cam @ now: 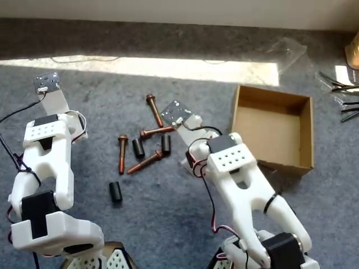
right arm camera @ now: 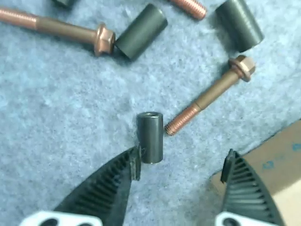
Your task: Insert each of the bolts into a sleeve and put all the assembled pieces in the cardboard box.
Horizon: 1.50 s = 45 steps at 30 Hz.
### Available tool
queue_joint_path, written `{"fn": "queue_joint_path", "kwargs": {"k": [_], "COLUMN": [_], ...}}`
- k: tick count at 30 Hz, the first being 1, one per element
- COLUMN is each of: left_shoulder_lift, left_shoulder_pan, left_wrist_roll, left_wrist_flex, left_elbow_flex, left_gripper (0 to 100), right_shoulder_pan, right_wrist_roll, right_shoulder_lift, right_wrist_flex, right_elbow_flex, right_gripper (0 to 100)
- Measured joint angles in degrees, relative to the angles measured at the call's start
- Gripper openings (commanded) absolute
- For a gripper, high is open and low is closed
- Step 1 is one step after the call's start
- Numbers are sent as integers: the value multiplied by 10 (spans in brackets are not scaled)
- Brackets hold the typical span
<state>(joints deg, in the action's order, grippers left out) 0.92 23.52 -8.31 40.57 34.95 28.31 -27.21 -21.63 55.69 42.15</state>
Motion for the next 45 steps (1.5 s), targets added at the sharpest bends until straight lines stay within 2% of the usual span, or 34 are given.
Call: {"fn": "queue_joint_path", "kwargs": {"k": [4, 9, 17, 28, 34, 45], "left_shoulder_lift": [0, 0, 0, 0, 0, 0], "left_shoulder_pan": [0, -1, -1, -1, -1, -1], "left_wrist_roll": [0, 0, 0, 0, 0, 0], "left_wrist_flex": [-22, -24, -27, -27, -27, -27], "left_elbow_flex": [12, 12, 12, 12, 12, 12], "left_gripper": [130, 130, 130, 130, 130, 130], "right_shoulder_pan": [0, 0, 1, 31, 29, 1], "right_wrist_roll": [-17, -38, -41, -71, -71, -71], "right_shoulder_lift": [-12, -14, -14, -14, 55, 87], "right_wrist_flex": [0, -60, -149, -183, -205, -205], "right_elbow_flex": [2, 55, 118, 134, 143, 117], "right_gripper": [260, 167, 167, 163, 163, 163]}}
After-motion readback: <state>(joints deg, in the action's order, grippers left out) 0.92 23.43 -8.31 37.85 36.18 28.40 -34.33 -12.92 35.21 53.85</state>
